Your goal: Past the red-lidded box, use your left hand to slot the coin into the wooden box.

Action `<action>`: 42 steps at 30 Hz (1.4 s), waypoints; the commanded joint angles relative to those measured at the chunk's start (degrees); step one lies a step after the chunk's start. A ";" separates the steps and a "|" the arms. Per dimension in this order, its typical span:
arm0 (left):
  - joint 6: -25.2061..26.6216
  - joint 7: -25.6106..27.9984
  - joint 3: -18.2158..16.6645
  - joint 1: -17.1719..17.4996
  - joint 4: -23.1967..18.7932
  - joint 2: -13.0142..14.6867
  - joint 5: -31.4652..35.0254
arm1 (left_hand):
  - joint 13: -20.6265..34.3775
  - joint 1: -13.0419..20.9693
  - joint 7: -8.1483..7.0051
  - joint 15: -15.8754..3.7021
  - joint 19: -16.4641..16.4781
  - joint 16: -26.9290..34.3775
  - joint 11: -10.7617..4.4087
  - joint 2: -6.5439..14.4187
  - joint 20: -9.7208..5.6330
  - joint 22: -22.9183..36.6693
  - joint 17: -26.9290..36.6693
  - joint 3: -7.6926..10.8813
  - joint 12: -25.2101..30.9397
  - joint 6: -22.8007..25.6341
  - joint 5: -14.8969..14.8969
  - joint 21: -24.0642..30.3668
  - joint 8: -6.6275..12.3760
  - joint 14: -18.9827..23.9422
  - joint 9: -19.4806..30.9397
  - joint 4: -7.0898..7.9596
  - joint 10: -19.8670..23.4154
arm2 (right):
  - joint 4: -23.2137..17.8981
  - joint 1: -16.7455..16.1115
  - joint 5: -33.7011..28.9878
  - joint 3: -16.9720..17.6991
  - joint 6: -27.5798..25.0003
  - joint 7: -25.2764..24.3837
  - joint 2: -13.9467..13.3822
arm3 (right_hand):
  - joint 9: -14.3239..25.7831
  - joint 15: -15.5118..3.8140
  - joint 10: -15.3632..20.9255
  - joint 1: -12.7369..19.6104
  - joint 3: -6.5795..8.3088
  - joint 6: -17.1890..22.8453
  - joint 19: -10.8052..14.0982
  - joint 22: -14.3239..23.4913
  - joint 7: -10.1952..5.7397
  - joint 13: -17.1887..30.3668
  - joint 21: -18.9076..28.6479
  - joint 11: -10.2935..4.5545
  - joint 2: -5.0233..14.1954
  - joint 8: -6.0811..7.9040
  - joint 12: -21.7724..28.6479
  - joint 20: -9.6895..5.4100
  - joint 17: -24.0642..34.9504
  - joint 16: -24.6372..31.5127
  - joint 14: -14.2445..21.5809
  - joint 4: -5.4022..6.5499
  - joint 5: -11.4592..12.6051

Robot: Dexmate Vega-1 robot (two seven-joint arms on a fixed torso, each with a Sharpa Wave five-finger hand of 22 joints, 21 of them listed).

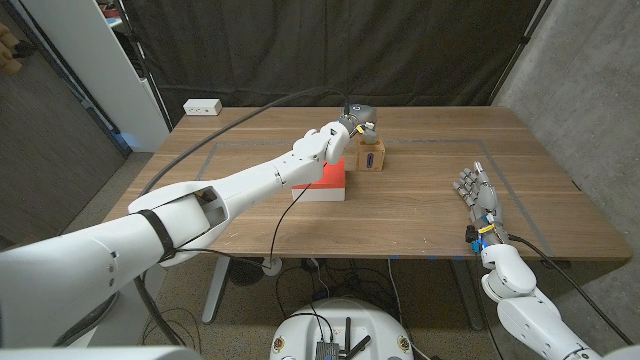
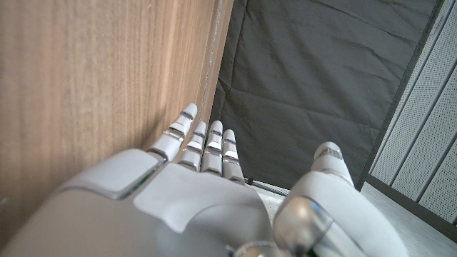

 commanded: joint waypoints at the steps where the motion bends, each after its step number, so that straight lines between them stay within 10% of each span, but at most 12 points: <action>1: -1.26 -0.20 0.16 -0.22 1.03 -0.18 -0.94 | -0.14 1.50 2.45 0.12 -0.17 -0.03 -0.21 2.09 -2.45 0.17 0.04 0.41 -0.25 5.67 0.28 0.00 3.58 0.11 0.06 0.06 0.12 | 0.04 -0.09 0.17 -0.06 0.11 -0.01 0.09 | 0.31 -0.14 -0.24 0.16 0.23 0.30 0.57 0.07 -0.02 0.17 0.11 0.03 0.40 -0.07 -0.29 0.01 -0.06 0.31 0.45 -0.31 -0.07; 28: -0.83 -2.37 1.44 -0.39 2.80 -0.36 -1.00 | 0.51 0.41 0.80 0.05 -0.61 0.12 -0.34 1.51 -2.35 0.20 1.12 0.21 0.10 5.35 0.20 0.05 3.49 -0.01 -0.46 0.30 -0.16 | -0.37 -0.30 -0.54 -0.41 0.25 -0.20 -0.05 | 0.31 -0.01 0.00 0.30 0.24 0.43 1.31 0.06 0.02 0.17 0.28 0.13 0.53 -0.03 -0.21 -0.11 -0.06 0.43 0.75 -0.38 -0.08; 42: -1.02 -2.38 1.05 -0.47 1.75 0.66 -1.06 | 0.37 -7.43 -0.40 0.05 0.28 -0.13 -2.12 -3.55 -2.38 -0.61 0.69 -3.27 0.19 0.04 -1.12 -1.25 -1.59 0.18 -2.30 1.28 0.43 | -1.05 -0.27 -1.99 -0.66 -0.16 -0.89 -0.50 | 0.32 -0.21 -0.06 0.30 0.17 0.35 1.41 0.06 -0.07 0.18 0.25 0.14 0.48 -0.07 -0.24 -0.09 -0.06 0.45 0.82 -0.41 -0.10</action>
